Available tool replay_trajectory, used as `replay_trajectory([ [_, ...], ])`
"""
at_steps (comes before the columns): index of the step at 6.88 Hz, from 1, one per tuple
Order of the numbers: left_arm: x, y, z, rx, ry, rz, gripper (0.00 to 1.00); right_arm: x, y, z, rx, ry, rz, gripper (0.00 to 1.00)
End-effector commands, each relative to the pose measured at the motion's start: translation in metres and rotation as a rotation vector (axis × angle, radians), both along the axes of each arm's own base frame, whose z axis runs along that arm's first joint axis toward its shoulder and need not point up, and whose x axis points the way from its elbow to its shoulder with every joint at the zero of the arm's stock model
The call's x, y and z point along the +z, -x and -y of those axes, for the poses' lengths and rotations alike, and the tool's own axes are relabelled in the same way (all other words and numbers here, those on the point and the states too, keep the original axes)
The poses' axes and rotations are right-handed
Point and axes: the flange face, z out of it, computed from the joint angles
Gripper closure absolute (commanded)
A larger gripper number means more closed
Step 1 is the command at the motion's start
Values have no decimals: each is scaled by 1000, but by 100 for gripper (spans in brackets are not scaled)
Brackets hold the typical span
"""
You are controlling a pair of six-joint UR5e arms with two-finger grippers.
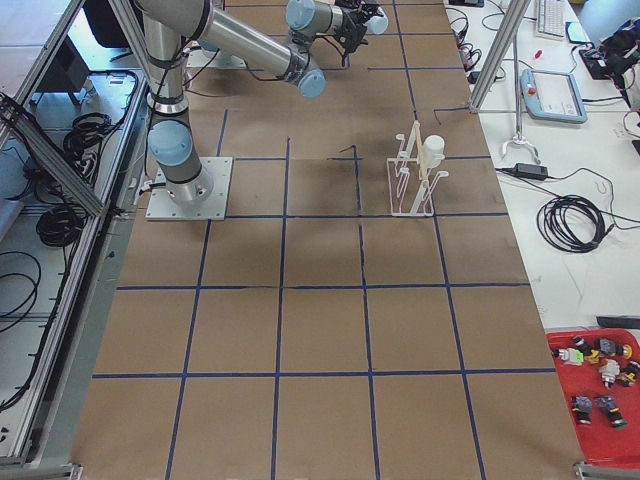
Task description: Transfer IKEA cup to right arm and place on rack
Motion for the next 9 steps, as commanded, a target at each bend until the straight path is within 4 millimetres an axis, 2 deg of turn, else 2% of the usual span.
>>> replay_trajectory([
  [1, 0, 1, -1, -1, -2, -1, 99, 7, -10, 4, -5, 6, -10, 2],
  [3, -1, 1, 0, -1, -5, -1, 99, 3, -17, 5, 1, -1, -8, 2],
  [5, -1, 1, 0, 1, -10, -5, 98, -1, -25, 16, 5, -4, 0, 2],
  [9, -1, 2, -1, 1, -16, -7, 97, -2, -31, 16, 14, -5, 0, 2],
])
